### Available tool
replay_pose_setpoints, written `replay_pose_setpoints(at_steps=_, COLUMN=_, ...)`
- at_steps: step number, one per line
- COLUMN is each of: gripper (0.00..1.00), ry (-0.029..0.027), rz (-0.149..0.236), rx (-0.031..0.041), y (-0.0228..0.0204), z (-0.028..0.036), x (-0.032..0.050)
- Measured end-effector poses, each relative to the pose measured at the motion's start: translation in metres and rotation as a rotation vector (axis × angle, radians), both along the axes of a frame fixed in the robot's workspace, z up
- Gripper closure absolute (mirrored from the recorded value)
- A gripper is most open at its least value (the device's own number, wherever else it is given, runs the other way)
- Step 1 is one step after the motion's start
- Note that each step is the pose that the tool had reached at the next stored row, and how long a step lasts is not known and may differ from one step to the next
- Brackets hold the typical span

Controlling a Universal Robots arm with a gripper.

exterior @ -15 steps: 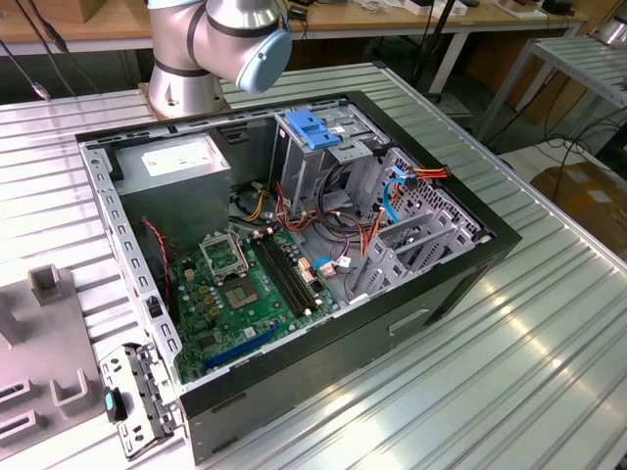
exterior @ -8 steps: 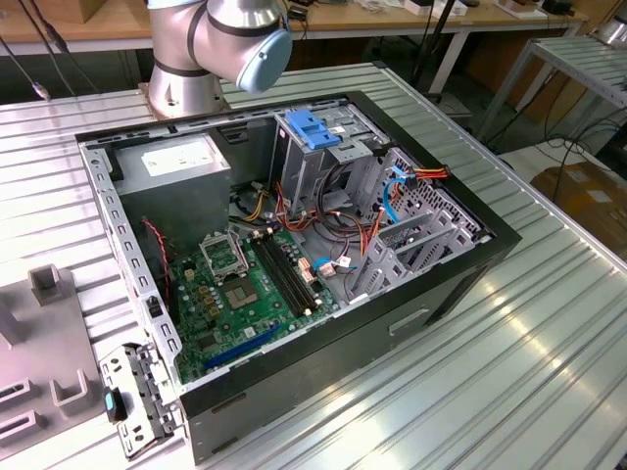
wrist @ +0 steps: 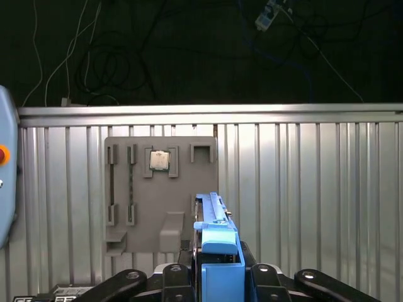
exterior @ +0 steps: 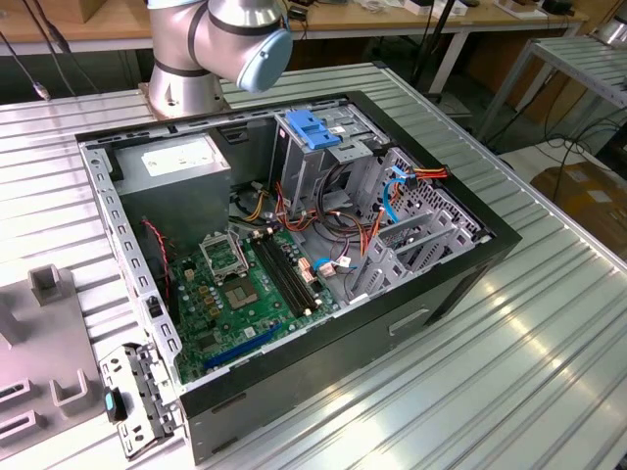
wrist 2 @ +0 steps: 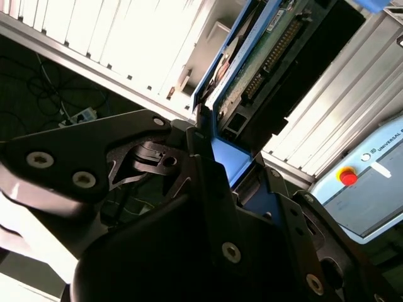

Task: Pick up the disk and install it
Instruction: 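Pick up the disk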

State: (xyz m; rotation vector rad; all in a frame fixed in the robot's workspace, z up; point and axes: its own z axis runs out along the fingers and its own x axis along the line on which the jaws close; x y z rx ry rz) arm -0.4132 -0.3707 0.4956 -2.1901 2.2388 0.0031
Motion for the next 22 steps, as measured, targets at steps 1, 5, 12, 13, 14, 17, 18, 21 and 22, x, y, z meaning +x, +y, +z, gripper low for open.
replay_pose_setpoints(at_steps=1, gripper=0.63, ry=-0.0001, rz=0.000, rx=0.0000, y=0.0000, z=0.0000, x=0.0012)
replay_pose_setpoints(at_steps=5, gripper=0.63, ry=0.0000, rz=0.000, rx=0.0000, y=0.0000, z=0.0000, x=0.0079)
replay_pose_setpoints(at_steps=12, gripper=0.63, ry=-0.0001, rz=0.000, rx=0.0001, y=0.0000, z=0.0000, x=0.0141)
replay_pose_setpoints(at_steps=13, gripper=0.63, ry=-0.0001, rz=0.000, rx=0.0000, y=0.0000, z=0.0000, x=0.0150)
replay_pose_setpoints(at_steps=14, gripper=0.63, ry=0.0000, rz=0.000, rx=0.0000, y=0.0000, z=0.0000, x=0.0167)
replay_pose_setpoints(at_steps=17, gripper=0.63, ry=0.0001, rz=0.000, rx=0.0000, y=0.0000, z=0.0000, x=0.0198)
replay_pose_setpoints(at_steps=18, gripper=0.63, ry=0.0000, rz=0.000, rx=0.0000, y=0.0000, z=0.0000, x=0.0209)
replay_pose_setpoints(at_steps=21, gripper=0.63, ry=0.0000, rz=0.000, rx=0.0001, y=0.0000, z=0.0000, x=0.0242)
replay_pose_setpoints(at_steps=22, gripper=0.63, ry=0.0000, rz=0.000, rx=0.0001, y=0.0000, z=0.0000, x=0.0250)
